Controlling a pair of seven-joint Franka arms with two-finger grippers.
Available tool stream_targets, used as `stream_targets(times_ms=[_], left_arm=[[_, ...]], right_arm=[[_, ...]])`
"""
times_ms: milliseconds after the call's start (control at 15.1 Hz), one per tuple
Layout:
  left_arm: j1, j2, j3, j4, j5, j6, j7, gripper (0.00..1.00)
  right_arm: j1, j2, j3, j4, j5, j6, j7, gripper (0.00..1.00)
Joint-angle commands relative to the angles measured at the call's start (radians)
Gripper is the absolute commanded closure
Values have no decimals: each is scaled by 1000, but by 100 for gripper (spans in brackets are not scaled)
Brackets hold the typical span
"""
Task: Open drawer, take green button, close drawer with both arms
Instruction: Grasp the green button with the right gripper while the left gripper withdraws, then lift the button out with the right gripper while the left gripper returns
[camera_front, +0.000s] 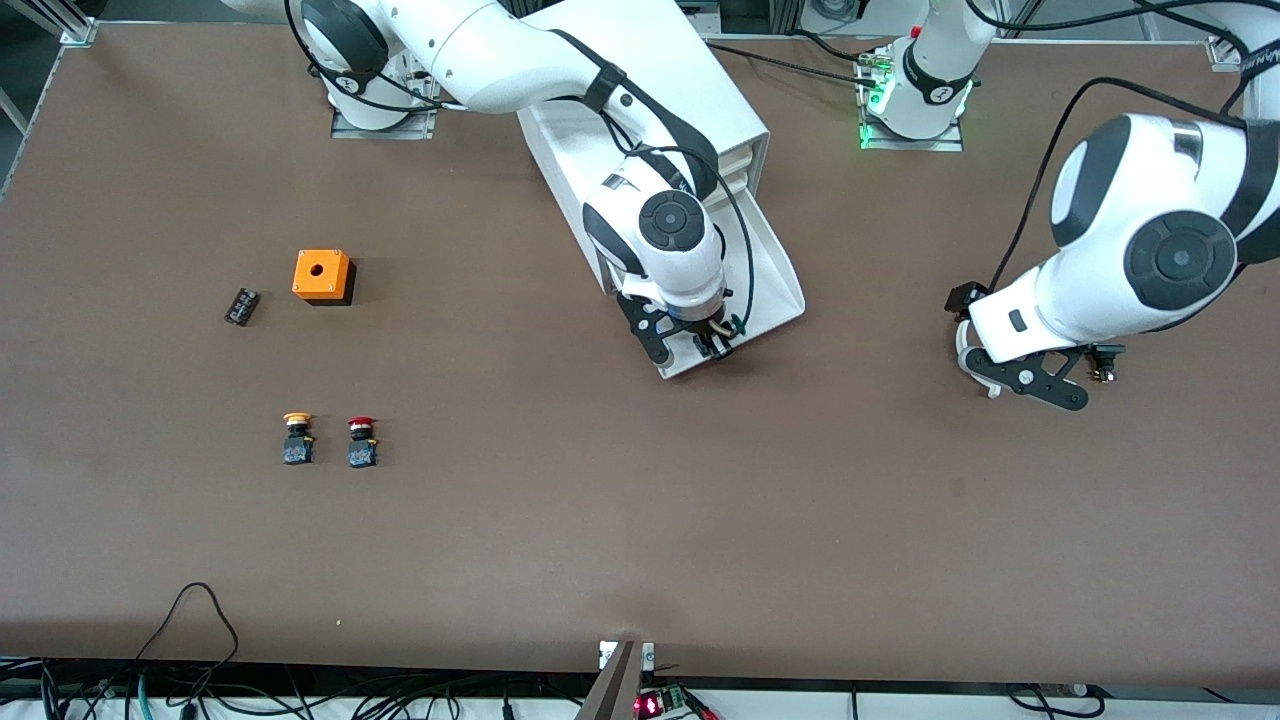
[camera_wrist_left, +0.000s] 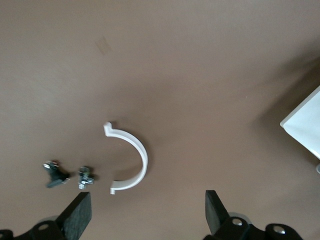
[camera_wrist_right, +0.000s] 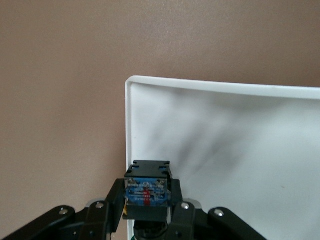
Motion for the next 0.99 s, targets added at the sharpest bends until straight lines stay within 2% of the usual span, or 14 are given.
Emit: stream_targets(times_ms=[0,132,264,396,595,925], left_arm=[[-21,61,-4,98,32,-31,-12,0],[-20,68,-4,105,22,-29,-28,0],[-7,80,-4,99,-42,-2,-53,0],[10,84,-1,73,-115,23,-148,0],[4,97,-3,50,-136,52,-266,0],[-3,94,-4,-100,-240,277,-436,0]], right_arm=[[10,11,-12,30,-17,-12,14,100],[10,5,-12,30,-17,-33,13,100],[5,-8,-12,59,-15,-93,-7,100],[1,-14,-13,111,-17,-180,-86,100],[-30,-29,-16,144,-17,-217,-185,100],[-123,-75,-9,144,-14,-237,-439,100]])
